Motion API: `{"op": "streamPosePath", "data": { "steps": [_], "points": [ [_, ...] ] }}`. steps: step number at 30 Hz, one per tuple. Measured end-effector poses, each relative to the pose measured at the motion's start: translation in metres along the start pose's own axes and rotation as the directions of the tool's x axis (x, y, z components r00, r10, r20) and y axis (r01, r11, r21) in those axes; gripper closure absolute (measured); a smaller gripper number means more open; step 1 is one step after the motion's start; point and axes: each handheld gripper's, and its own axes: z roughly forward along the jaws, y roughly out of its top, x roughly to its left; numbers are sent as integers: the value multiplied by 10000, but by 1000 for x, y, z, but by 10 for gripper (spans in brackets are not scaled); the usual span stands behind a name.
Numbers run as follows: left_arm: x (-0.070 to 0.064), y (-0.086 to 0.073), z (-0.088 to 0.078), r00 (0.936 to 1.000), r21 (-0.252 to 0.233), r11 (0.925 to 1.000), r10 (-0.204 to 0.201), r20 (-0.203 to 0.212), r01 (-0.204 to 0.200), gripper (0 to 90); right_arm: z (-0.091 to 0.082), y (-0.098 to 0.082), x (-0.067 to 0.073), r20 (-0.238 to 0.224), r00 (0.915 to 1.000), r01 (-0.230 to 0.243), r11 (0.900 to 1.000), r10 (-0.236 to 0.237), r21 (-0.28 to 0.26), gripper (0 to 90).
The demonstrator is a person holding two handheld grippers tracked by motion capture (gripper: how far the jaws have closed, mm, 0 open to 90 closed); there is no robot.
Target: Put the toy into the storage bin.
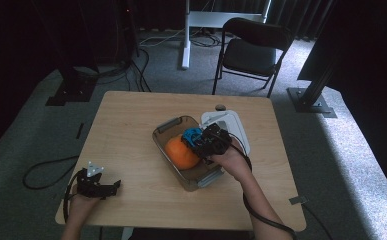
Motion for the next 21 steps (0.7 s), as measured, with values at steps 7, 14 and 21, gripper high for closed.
{"op": "streamPosePath", "data": {
  "steps": [7, 14, 21],
  "points": [
    [0, 0, 0, 10000, -10, 10000, -14, 1, 14, 11, 8, -5, -3, 18, 9999, -132, 9998, 132, 135, 254],
    [0, 0, 0, 10000, 3, 10000, 3, 3, -3, 11, 16, -11, -5, -244, 9992, -320, 9994, 324, 166, 254],
    [0, 0, 0, 10000, 2, 10000, 4, 0, -4, 11, 17, -14, -7, -398, 9986, -341, 9994, 344, 74, 253]
  ]
}}
